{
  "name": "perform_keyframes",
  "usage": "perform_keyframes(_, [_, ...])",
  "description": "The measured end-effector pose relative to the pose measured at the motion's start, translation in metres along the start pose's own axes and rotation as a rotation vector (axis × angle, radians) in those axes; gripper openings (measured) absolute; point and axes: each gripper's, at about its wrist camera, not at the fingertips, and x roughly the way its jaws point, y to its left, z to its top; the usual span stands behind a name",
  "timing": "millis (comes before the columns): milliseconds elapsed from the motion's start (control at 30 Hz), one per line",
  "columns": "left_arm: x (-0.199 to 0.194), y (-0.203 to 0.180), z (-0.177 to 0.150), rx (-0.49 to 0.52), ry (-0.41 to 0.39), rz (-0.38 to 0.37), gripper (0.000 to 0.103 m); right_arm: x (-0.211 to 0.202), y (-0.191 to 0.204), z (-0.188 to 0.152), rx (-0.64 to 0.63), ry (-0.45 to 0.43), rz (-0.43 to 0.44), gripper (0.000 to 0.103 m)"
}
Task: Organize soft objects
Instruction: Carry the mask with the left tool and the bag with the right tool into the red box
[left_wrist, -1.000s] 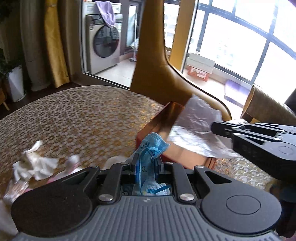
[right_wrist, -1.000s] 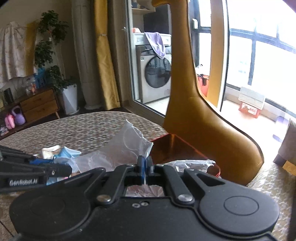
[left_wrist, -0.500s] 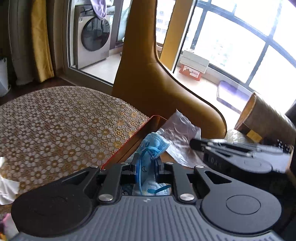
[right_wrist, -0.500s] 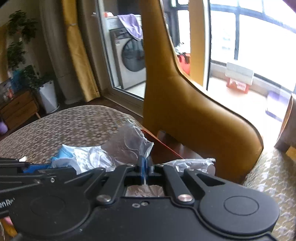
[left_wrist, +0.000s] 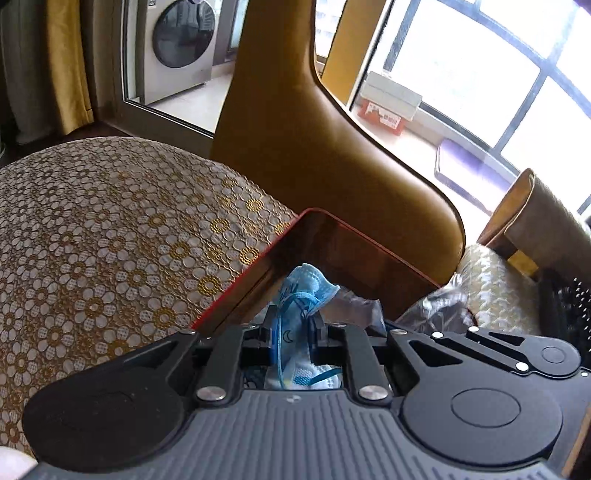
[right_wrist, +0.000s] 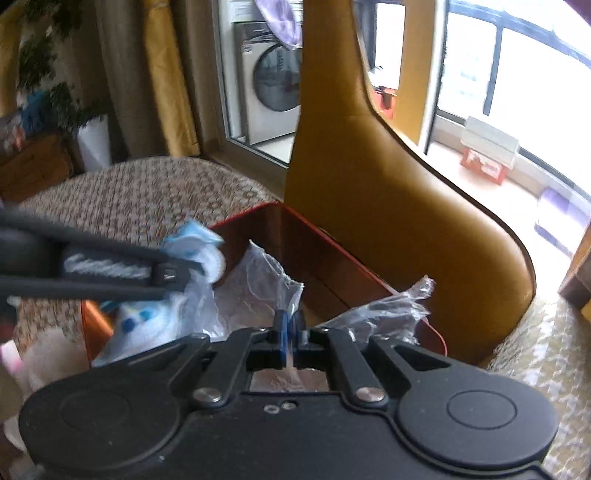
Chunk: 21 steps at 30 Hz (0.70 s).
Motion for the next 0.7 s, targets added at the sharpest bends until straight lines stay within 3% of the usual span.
perform_keyframes(267, [0.023,-0.006,-0.005,0.049,0.057,0.001,0.015,0.001,0.007,-0.009,-0.074,0.013,0.009,0.014])
perform_keyframes(433, [0.027,-0.007,-0.007,0.060,0.078,0.013,0.023,0.001,0.005,-0.010,-0.087,0.022,0.015,0.020])
perform_keyframes(533, [0.028,-0.008,-0.007,0.066,0.075,0.022,0.037,-0.001,0.002,-0.011,-0.069,0.024,0.026,0.026])
perform_keyframes(600, [0.029,-0.008,-0.007,0.064,0.082,0.005,0.067,-0.001,-0.001,-0.011,-0.047,0.025,0.036,0.027])
perform_keyframes(700, [0.026,-0.010,-0.007,0.066,0.057,0.012,0.069,-0.003,-0.002,-0.012,-0.039,0.020,0.040,0.031])
